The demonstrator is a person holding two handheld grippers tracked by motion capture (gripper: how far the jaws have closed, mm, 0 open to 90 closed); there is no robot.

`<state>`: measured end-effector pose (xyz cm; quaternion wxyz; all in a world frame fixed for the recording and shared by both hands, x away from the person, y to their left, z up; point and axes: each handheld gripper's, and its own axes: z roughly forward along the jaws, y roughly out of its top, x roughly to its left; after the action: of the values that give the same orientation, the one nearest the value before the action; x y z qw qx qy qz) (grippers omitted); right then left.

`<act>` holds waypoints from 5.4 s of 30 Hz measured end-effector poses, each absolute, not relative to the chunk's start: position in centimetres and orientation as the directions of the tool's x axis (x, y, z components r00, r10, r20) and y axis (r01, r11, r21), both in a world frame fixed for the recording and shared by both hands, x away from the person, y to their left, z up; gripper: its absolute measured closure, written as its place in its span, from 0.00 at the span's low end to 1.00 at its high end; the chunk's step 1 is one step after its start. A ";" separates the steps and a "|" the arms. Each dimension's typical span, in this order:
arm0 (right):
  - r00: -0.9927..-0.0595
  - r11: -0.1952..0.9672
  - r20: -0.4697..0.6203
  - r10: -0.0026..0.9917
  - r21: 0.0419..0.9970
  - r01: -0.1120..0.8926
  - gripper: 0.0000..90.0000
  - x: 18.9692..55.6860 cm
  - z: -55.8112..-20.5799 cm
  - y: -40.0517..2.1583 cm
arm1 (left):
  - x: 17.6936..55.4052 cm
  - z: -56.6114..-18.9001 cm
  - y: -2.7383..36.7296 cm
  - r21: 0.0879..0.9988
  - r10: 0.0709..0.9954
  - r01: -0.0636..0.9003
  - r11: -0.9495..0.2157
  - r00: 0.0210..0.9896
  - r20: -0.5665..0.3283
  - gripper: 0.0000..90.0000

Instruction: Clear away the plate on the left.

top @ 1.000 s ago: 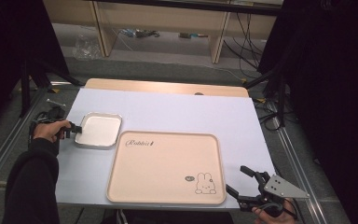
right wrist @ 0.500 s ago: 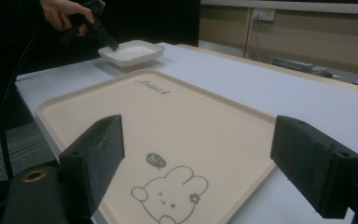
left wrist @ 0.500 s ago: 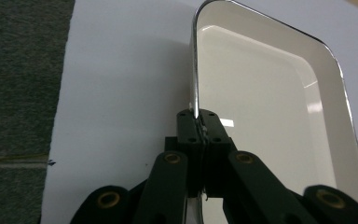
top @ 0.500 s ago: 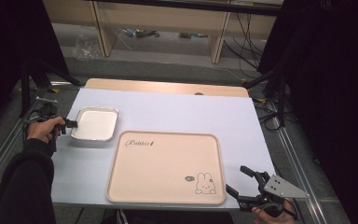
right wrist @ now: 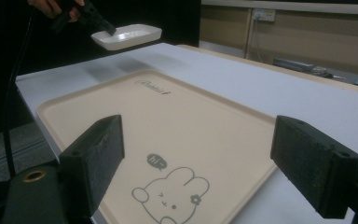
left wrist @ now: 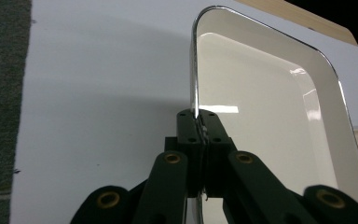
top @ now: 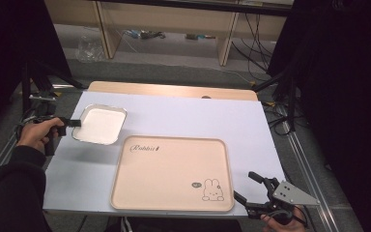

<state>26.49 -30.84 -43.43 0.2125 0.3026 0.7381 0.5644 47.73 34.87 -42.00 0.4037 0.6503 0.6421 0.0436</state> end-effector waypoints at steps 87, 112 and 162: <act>-0.738 0.188 0.017 0.674 0.963 0.194 0.21 26.4 -43.4 -30.6 | 40.8 -48.5 10.7 0.617 0.648 0.681 -0.394 0.682 -0.339 0.92; -0.741 0.181 0.028 0.671 0.963 0.200 0.21 26.4 -43.4 -30.5 | 36.7 -48.5 12.6 0.619 0.645 0.666 -0.417 0.696 -0.314 0.85; -0.756 0.201 0.015 0.654 0.961 0.192 0.21 26.5 -43.4 -30.4 | 30.9 -46.1 13.9 0.738 0.709 0.610 -0.288 0.654 -0.263 0.50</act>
<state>26.51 -30.39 -43.39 0.2041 0.2831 0.7474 0.5653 30.90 13.92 -46.09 0.4313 0.8005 0.4121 0.0575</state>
